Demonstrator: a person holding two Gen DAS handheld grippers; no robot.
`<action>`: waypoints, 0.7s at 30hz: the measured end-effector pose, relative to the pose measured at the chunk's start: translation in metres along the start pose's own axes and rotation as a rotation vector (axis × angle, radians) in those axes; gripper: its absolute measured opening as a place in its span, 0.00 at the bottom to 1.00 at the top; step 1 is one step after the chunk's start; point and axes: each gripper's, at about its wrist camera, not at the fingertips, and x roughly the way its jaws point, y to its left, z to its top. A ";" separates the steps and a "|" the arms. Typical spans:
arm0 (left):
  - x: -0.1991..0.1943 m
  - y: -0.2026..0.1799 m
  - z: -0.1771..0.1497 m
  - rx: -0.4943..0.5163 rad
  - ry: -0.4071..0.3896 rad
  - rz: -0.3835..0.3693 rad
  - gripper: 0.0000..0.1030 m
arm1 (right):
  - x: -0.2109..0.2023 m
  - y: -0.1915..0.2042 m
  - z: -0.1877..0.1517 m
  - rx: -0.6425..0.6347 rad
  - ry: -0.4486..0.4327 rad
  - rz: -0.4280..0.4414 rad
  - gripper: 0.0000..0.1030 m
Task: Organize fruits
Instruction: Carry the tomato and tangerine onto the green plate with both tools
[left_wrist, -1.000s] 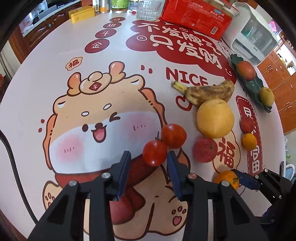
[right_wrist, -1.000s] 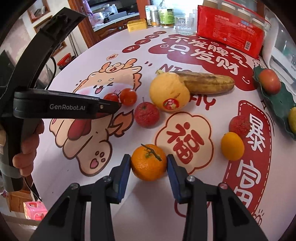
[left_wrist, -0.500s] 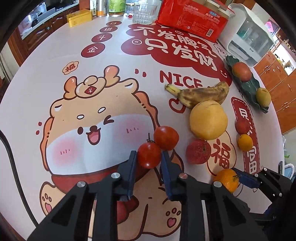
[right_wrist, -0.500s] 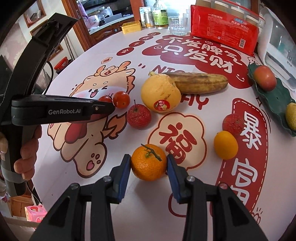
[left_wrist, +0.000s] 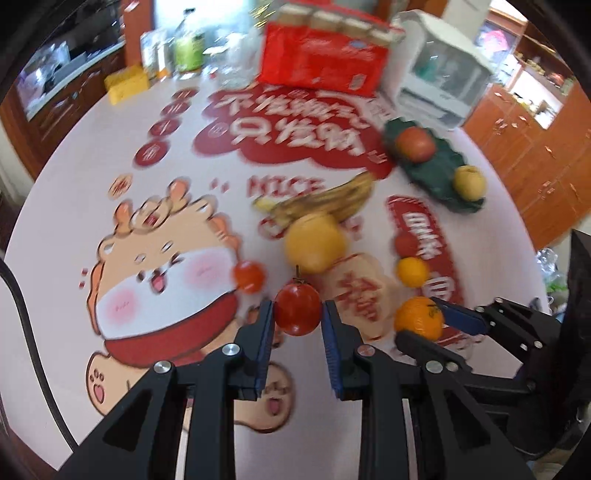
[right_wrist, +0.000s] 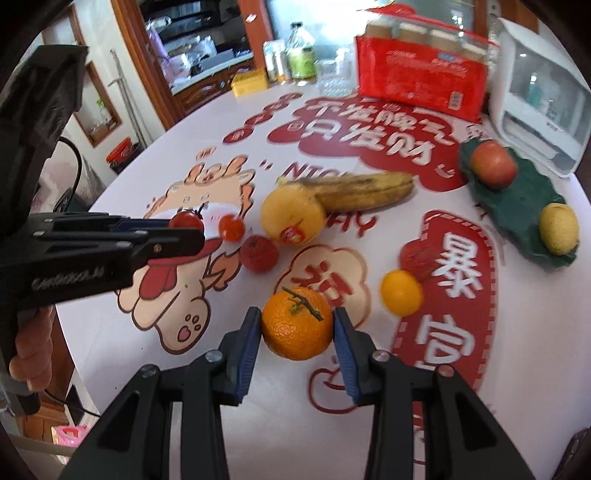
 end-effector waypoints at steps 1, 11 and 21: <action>-0.004 -0.007 0.003 0.012 -0.012 -0.011 0.23 | -0.009 -0.006 0.001 0.012 -0.019 -0.008 0.38; -0.030 -0.089 0.041 0.118 -0.070 -0.137 0.23 | -0.072 -0.056 0.008 0.119 -0.135 -0.094 0.38; -0.024 -0.155 0.085 0.219 -0.103 -0.149 0.23 | -0.102 -0.129 0.036 0.216 -0.188 -0.214 0.38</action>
